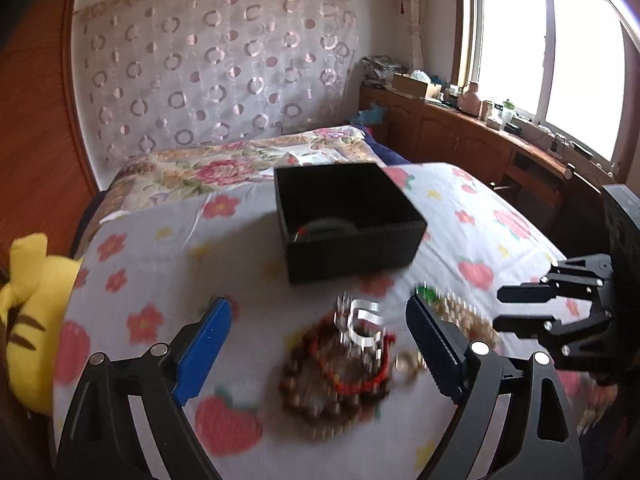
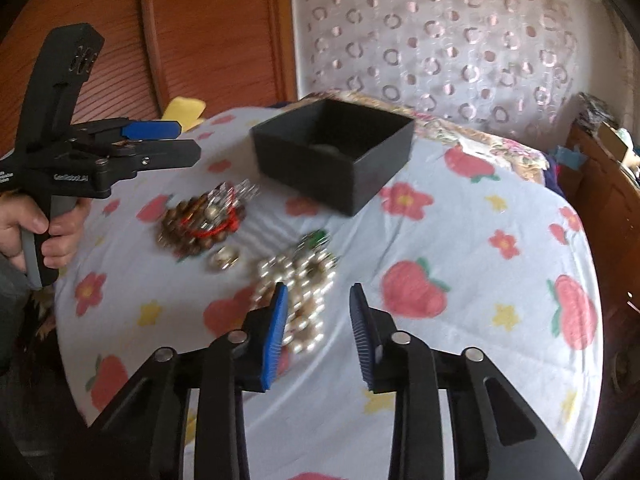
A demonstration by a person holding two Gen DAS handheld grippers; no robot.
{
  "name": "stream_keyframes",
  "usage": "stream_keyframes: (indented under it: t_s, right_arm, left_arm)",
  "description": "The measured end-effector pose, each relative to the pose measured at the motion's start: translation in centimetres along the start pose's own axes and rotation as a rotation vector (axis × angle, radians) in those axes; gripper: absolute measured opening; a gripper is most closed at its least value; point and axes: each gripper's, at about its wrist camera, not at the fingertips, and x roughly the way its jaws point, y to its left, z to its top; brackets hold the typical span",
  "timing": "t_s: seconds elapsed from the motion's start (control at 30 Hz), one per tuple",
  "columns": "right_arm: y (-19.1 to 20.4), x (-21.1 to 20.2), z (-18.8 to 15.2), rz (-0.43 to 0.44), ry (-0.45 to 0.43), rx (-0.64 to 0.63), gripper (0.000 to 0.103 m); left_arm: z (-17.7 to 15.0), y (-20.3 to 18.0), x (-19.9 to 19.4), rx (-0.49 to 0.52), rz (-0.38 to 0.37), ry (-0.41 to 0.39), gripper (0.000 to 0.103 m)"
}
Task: Organize jewelry
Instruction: 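Grasp a pearl necklace with the right tool and lift it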
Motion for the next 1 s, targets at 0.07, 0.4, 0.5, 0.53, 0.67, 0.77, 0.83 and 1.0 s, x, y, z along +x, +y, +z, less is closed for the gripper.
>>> stream_keyframes:
  t_s: [0.07, 0.4, 0.5, 0.53, 0.67, 0.77, 0.83, 1.0]
  right_arm:
    - [0.6, 0.5, -0.1, 0.005, 0.012, -0.011, 0.031]
    - [1.2, 1.9, 1.2, -0.011, 0.043, -0.028, 0.019]
    - [1.2, 0.8, 1.5, -0.006, 0.006, -0.029, 0.009]
    - [1.0, 0.5, 1.6, -0.001, -0.002, -0.028, 0.009]
    - [1.0, -0.8, 2.1, -0.002, -0.038, -0.032, 0.008]
    - [1.0, -2.3, 2.7, -0.003, -0.082, -0.033, 0.008]
    - [1.1, -3.5, 3.2, -0.006, -0.116, -0.035, 0.008]
    - [1.5, -7.0, 4.7, -0.02, -0.209, -0.053, 0.008]
  left_arm:
    - [-1.2, 0.1, -0.6, -0.002, -0.002, 0.008, 0.085]
    - [-4.1, 0.9, -2.4, -0.048, -0.013, 0.014, 0.085]
    - [-4.6, 1.0, -2.5, -0.048, -0.001, 0.019, 0.085]
    - [-4.5, 1.0, -2.4, -0.049, -0.001, 0.021, 0.085]
    - [-4.9, 1.1, -2.1, -0.063, -0.009, 0.034, 0.085]
    - [-5.2, 1.2, -1.9, -0.068, -0.008, 0.042, 0.085]
    - [-5.4, 1.2, -1.7, -0.069, -0.008, 0.048, 0.085]
    - [-5.7, 1.4, -1.4, -0.073, -0.006, 0.063, 0.085]
